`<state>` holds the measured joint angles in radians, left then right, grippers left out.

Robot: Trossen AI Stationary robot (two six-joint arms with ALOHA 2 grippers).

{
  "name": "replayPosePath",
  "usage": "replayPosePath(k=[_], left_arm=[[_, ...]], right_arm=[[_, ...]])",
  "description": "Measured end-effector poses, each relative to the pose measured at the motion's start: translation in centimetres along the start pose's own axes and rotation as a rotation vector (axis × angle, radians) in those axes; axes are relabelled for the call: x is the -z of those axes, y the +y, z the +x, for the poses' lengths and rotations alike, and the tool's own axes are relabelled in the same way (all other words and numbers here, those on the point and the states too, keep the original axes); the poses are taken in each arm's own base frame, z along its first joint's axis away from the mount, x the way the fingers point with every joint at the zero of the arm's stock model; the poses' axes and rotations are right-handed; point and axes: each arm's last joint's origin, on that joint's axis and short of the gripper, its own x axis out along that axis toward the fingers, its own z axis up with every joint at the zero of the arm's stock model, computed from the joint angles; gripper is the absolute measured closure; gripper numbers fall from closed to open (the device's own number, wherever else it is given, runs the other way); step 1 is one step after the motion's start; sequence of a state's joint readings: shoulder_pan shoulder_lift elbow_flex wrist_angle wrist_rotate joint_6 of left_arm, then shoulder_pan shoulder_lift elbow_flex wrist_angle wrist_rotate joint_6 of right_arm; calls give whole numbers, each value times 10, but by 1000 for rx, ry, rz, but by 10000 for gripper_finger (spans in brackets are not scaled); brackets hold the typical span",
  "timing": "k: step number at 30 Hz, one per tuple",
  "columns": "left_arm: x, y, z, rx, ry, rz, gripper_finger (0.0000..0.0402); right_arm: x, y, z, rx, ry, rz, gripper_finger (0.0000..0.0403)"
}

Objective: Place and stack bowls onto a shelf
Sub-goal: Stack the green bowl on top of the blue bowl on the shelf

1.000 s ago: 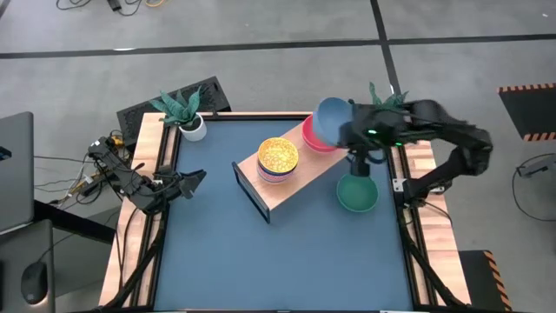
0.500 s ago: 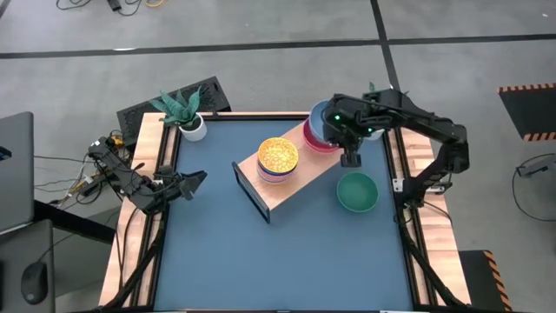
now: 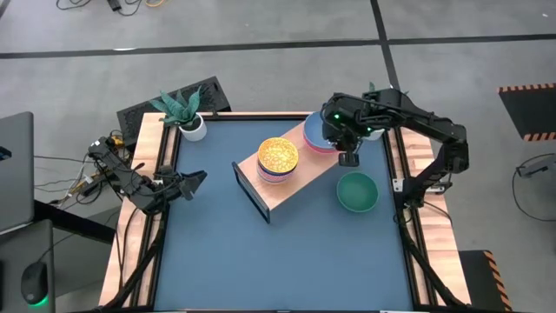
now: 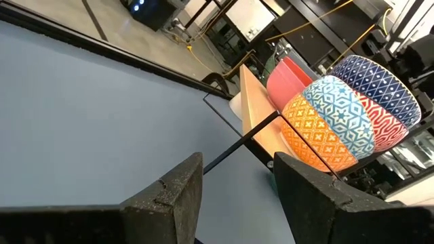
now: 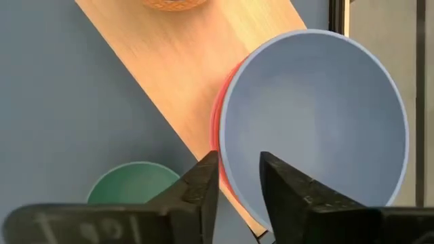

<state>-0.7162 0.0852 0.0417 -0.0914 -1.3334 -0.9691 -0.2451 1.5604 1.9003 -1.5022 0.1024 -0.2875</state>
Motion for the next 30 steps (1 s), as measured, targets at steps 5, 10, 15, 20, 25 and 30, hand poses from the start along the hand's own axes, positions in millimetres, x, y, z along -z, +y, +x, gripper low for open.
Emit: replayPosePath(k=[5,10,15,20,25,30], left_arm=[[0,0,0,0,1,0,236],[0,0,0,0,1,1,236],[0,0,0,0,0,0,236],[0,0,0,-1,-1,0,236],[0,0,0,-6,-9,2,236],[0,0,0,-8,-11,-5,236]], right_arm=[[6,0,-17,3,-50,95,239],[20,14,-51,-89,-141,324,219],[28,45,-48,-148,-77,465,217],[44,80,1,-122,132,460,219],[65,114,66,-218,184,475,219],[84,136,119,-319,178,516,219]])
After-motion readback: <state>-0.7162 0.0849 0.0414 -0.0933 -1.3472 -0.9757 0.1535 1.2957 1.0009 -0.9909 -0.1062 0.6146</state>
